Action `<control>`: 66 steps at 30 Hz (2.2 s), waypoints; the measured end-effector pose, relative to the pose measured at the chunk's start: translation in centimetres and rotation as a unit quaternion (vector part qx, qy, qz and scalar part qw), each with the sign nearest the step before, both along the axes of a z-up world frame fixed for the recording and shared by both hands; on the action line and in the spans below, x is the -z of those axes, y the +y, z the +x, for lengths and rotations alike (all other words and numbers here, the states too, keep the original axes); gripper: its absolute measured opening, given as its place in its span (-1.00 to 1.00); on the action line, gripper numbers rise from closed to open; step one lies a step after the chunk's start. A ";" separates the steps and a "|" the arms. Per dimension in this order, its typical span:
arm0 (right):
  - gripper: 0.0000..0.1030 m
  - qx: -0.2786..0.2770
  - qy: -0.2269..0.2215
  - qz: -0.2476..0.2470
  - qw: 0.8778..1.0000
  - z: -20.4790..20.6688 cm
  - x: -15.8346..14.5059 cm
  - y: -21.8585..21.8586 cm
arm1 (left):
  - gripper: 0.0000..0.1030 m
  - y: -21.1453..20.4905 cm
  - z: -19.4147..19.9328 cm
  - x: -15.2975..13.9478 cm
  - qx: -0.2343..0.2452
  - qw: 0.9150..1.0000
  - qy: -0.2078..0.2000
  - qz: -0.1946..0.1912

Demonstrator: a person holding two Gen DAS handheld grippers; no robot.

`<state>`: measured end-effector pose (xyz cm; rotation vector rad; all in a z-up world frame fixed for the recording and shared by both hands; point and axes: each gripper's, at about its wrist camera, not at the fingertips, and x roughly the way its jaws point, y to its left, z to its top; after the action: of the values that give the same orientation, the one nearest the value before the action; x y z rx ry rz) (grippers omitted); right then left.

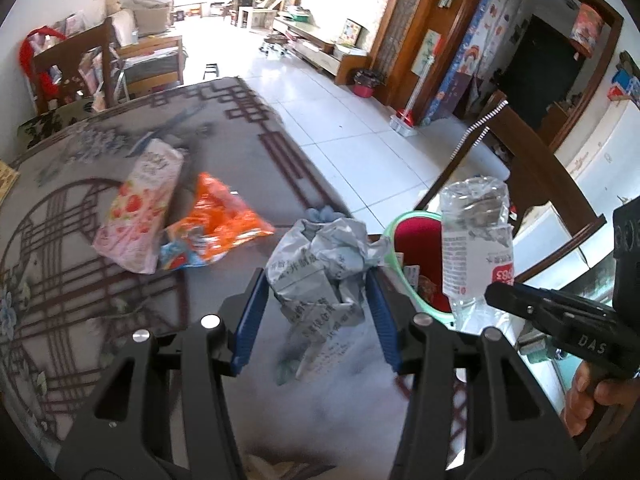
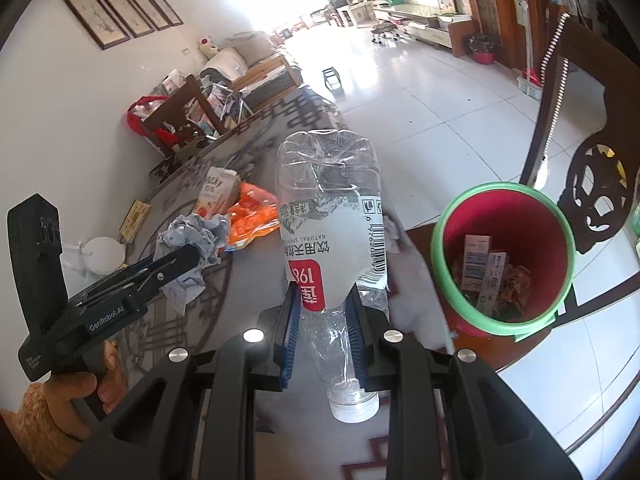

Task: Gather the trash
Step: 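Lift and carry the bottle and crumpled paper toward the red bucket, then open both tools over the red bucket to drop bottle and paper, then grasp the orange snack bag with the right tool while the left grasps the pink Pocky box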

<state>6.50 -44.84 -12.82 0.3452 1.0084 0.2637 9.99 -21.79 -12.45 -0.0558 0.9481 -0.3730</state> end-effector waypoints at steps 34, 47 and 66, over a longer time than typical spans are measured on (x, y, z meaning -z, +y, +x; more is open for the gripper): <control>-0.55 0.136 0.043 -0.005 0.990 5.2 4.3 -15.1 | -0.06 -16.9 7.4 3.1 0.121 0.992 0.034 -0.007; 0.00 0.175 0.028 -0.036 0.984 4.7 2.5 -15.7 | 0.54 -17.1 9.1 3.5 0.130 0.990 0.039 -0.048; 0.22 -0.162 0.022 -0.076 0.984 11.9 5.1 15.8 | 0.55 17.8 2.8 2.8 -0.208 0.977 0.038 -0.014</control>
<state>18.40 -29.07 -17.93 0.0466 1.1206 0.4709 12.83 -4.03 -15.24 -0.2907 0.9795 0.0028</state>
